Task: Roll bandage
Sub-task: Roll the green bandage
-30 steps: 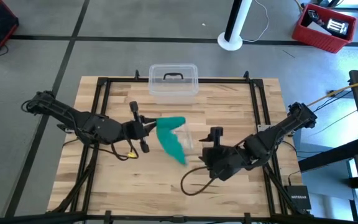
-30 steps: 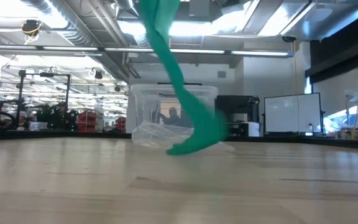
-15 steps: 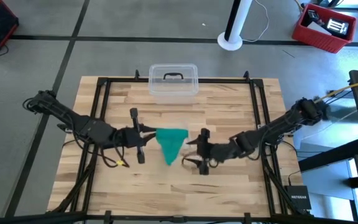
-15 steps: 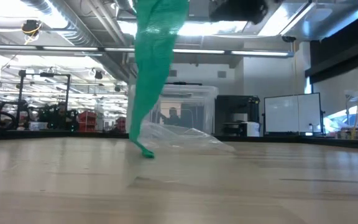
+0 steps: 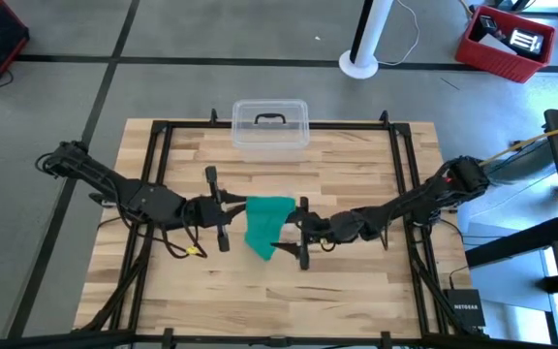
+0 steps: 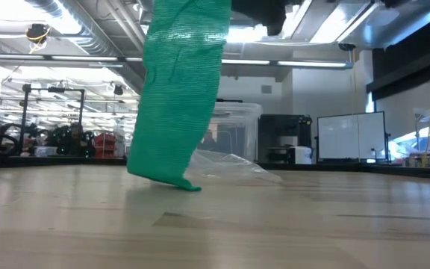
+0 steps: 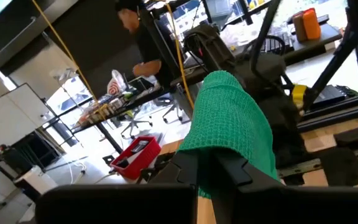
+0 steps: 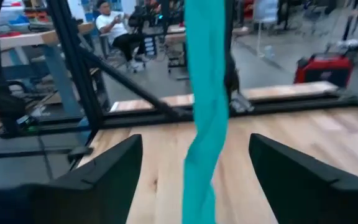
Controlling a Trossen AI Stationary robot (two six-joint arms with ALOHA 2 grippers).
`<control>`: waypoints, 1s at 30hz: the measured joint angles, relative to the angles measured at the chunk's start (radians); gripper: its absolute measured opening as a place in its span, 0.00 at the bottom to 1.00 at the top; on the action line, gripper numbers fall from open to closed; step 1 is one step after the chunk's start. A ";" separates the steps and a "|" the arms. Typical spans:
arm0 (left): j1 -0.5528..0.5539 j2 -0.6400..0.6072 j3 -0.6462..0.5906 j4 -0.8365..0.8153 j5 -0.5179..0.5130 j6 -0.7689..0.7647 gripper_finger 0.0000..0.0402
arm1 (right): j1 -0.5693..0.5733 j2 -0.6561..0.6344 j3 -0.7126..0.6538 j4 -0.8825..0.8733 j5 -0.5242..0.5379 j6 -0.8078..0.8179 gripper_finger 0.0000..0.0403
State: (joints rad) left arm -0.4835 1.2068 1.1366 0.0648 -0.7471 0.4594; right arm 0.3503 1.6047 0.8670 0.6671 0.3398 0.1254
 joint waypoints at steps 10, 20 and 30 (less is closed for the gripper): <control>0.000 0.000 0.000 -0.001 0.000 0.012 0.01 | -0.046 0.071 0.007 0.105 -0.075 0.046 0.38; -0.006 -0.028 0.000 -0.005 -0.076 0.071 0.01 | 0.019 -0.003 0.007 0.046 -0.113 -0.114 0.03; 0.042 -0.094 0.000 -0.125 -0.131 0.074 0.01 | 0.123 -0.114 0.008 -0.065 -0.061 -0.161 0.01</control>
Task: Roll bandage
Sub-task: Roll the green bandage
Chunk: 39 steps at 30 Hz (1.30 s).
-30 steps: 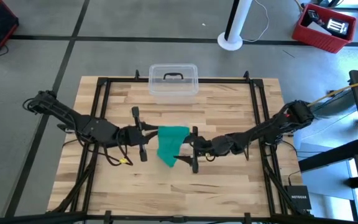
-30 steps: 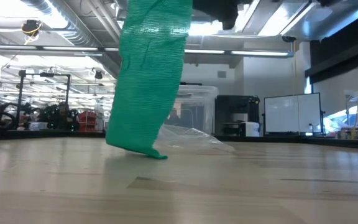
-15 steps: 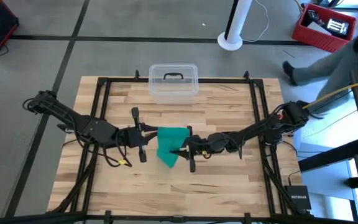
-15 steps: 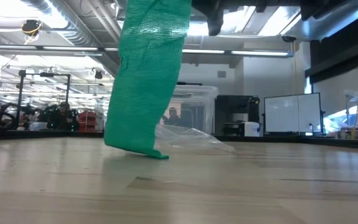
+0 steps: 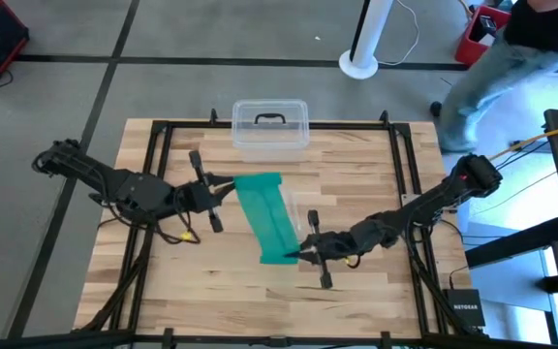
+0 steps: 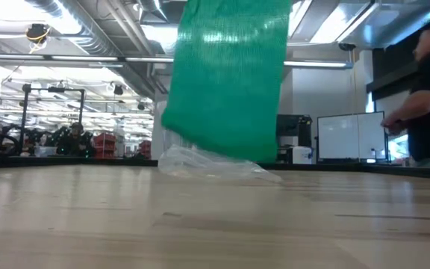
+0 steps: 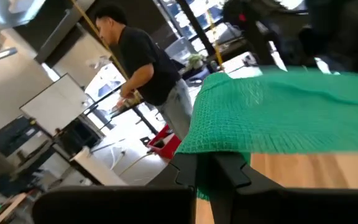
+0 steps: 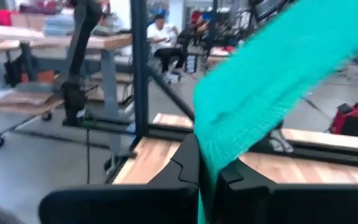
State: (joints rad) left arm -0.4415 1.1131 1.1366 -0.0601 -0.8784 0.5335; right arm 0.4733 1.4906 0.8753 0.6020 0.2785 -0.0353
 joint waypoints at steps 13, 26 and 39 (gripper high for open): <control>-0.018 0.008 -0.001 0.167 0.323 -0.097 0.01 | -0.097 0.078 -0.002 -0.062 0.065 -0.029 0.01; -0.052 0.007 -0.001 0.023 0.379 -0.168 0.01 | -0.169 0.071 0.001 -0.103 0.096 -0.020 0.19; -0.042 0.007 0.000 -0.011 0.327 -0.168 0.01 | -0.129 -0.037 0.112 -0.502 0.105 0.042 0.64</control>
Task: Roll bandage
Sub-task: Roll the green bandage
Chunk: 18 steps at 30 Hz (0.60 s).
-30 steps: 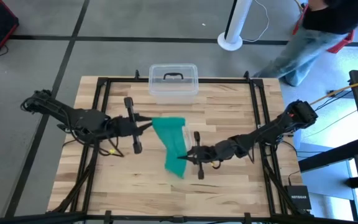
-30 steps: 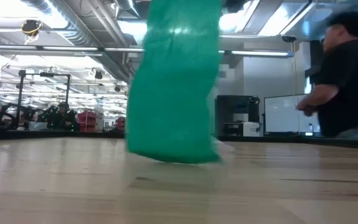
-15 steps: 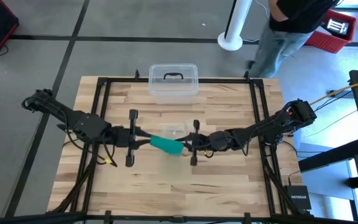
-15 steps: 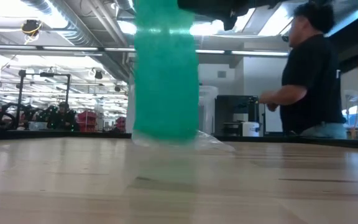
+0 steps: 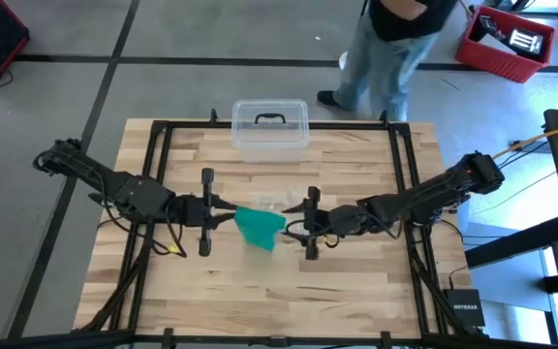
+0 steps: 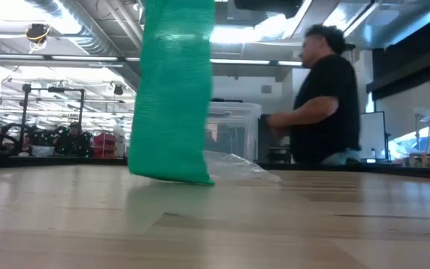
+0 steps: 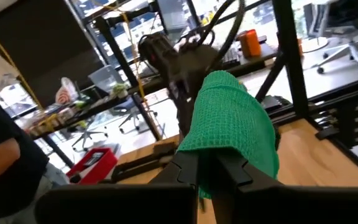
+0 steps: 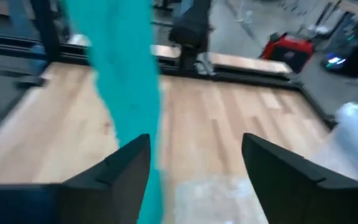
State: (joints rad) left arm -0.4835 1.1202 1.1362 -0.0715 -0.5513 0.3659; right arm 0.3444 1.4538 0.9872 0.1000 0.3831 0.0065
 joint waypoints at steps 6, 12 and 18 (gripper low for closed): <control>0.000 0.000 0.000 0.002 -0.062 0.011 0.01 | 0.068 0.050 -0.001 -0.037 -0.049 0.135 0.65; -0.001 0.000 0.000 0.001 -0.062 0.009 0.01 | 0.114 0.207 0.000 0.257 0.079 0.096 0.65; -0.001 0.000 0.000 0.001 -0.059 0.003 0.01 | 0.078 0.324 -0.004 0.411 0.197 0.038 0.66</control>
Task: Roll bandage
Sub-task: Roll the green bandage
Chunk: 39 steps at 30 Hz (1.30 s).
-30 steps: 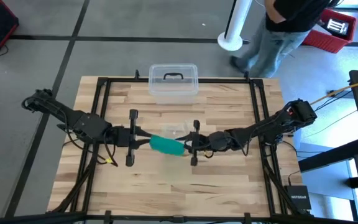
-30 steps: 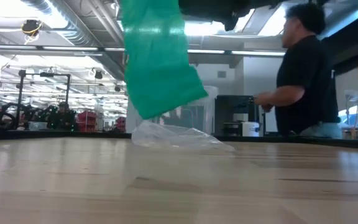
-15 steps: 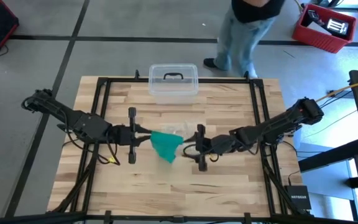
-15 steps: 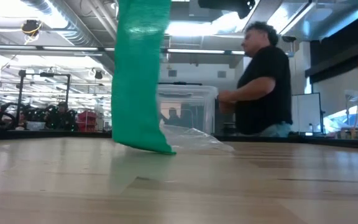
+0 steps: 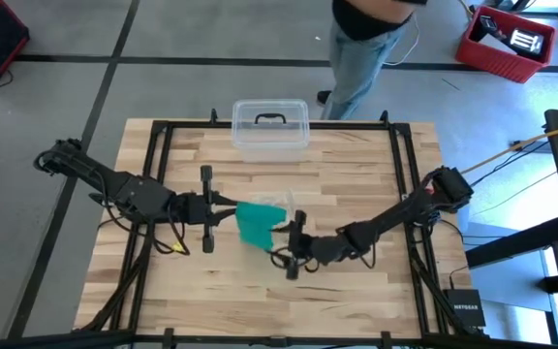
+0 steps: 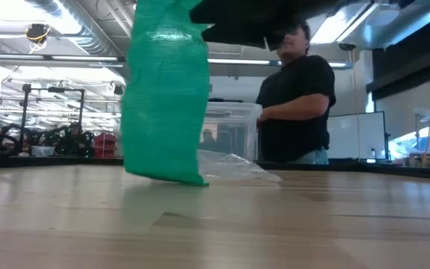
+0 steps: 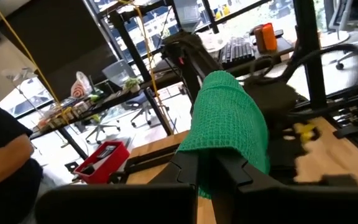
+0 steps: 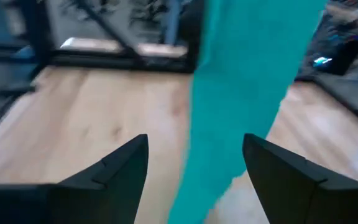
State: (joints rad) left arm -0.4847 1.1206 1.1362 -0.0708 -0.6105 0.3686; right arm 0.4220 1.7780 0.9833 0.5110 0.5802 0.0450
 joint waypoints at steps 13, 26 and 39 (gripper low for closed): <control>-0.001 0.000 0.000 -0.001 0.001 -0.013 0.01 | 0.016 -0.127 -0.009 -0.191 0.007 0.014 0.66; -0.001 0.000 0.000 -0.001 0.003 -0.021 0.01 | -0.101 0.029 -0.056 0.241 -0.236 -0.039 0.59; -0.030 0.000 0.000 -0.001 0.128 -0.092 0.01 | -0.135 -0.018 -0.055 0.152 -0.037 -0.265 0.04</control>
State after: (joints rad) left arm -0.5143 1.1210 1.1366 -0.0719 -0.4821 0.2768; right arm 0.2874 1.7600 0.9279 0.6629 0.5429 -0.2196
